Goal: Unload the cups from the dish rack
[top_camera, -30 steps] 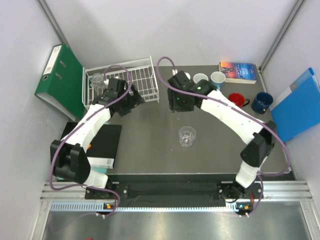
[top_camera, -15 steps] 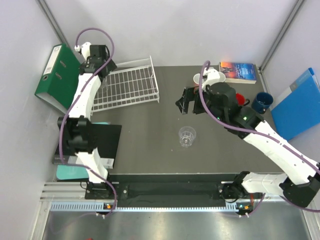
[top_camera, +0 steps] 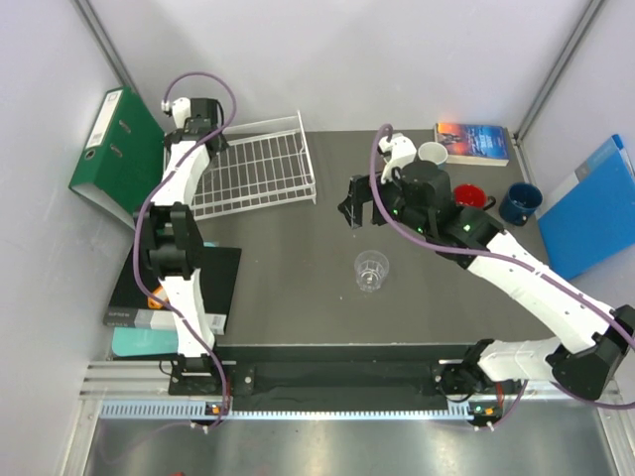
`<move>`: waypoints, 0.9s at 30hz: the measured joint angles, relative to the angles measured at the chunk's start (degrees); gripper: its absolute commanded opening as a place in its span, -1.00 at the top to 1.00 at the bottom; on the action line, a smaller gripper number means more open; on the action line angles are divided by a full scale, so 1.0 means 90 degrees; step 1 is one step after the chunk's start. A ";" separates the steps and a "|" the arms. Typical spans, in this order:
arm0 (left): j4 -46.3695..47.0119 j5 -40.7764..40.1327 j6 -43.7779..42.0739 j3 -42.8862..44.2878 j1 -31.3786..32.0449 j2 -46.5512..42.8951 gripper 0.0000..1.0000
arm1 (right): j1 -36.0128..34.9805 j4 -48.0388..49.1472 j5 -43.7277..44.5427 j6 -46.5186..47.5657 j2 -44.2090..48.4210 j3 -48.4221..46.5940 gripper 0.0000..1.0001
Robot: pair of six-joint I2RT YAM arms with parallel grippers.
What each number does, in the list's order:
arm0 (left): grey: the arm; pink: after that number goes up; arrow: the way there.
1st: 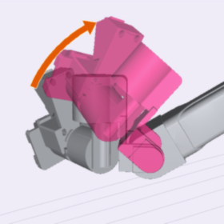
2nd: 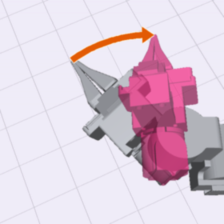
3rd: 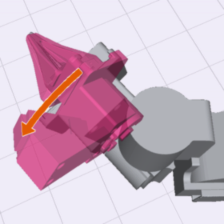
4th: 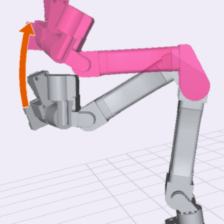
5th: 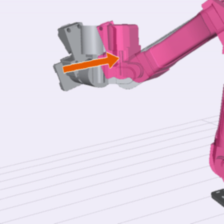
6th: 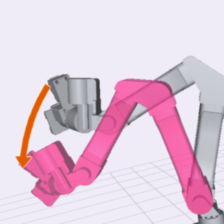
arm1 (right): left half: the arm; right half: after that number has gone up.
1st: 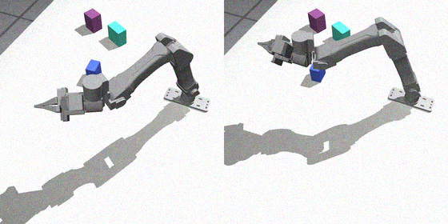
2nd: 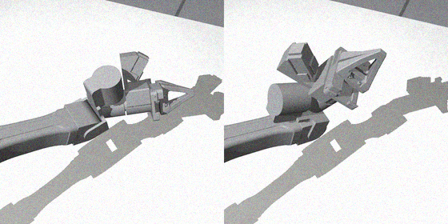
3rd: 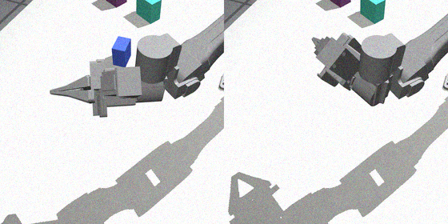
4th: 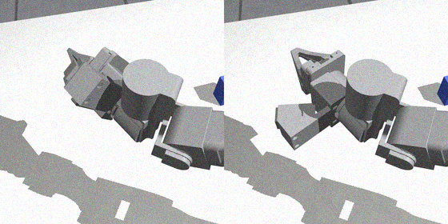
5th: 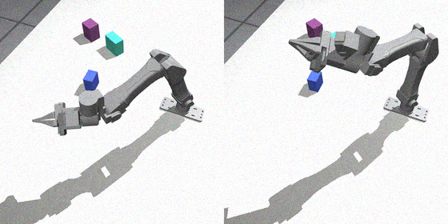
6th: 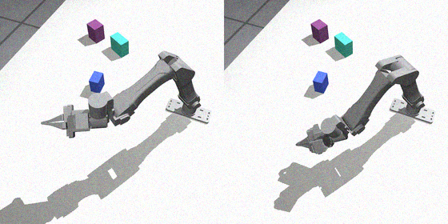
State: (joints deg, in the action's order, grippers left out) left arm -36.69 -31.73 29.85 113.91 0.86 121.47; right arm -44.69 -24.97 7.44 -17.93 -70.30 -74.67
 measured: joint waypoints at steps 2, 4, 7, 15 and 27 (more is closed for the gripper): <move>0.0051 -0.0068 0.0002 0.0029 -0.0104 0.0000 -0.98 | 0.0015 0.0000 -0.0027 0.0029 -0.0046 0.0000 -0.99; 0.0090 -0.0083 0.0000 0.0029 -0.0189 0.0000 -0.98 | 0.0027 0.0002 -0.0053 0.0044 -0.0083 0.0000 -0.99; 0.0090 -0.0044 0.0000 0.0051 -0.0296 0.0051 -0.98 | 0.0034 0.0002 -0.0083 0.0046 -0.0121 0.0000 -0.99; 0.0306 0.0413 -0.0097 0.0357 -0.0447 0.0775 -0.98 | 0.0100 0.0005 -0.0153 0.0029 -0.0325 -0.0002 -0.99; 0.0687 0.0901 -0.0274 0.0712 -0.0503 0.1384 -0.98 | 0.0262 -0.0005 -0.0061 0.0019 -0.0447 0.0002 -0.99</move>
State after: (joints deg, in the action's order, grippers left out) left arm -30.50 -23.62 27.38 120.31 -3.66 133.93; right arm -42.33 -25.02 6.90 -17.76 -74.32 -74.65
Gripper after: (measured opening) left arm 0.969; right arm 0.995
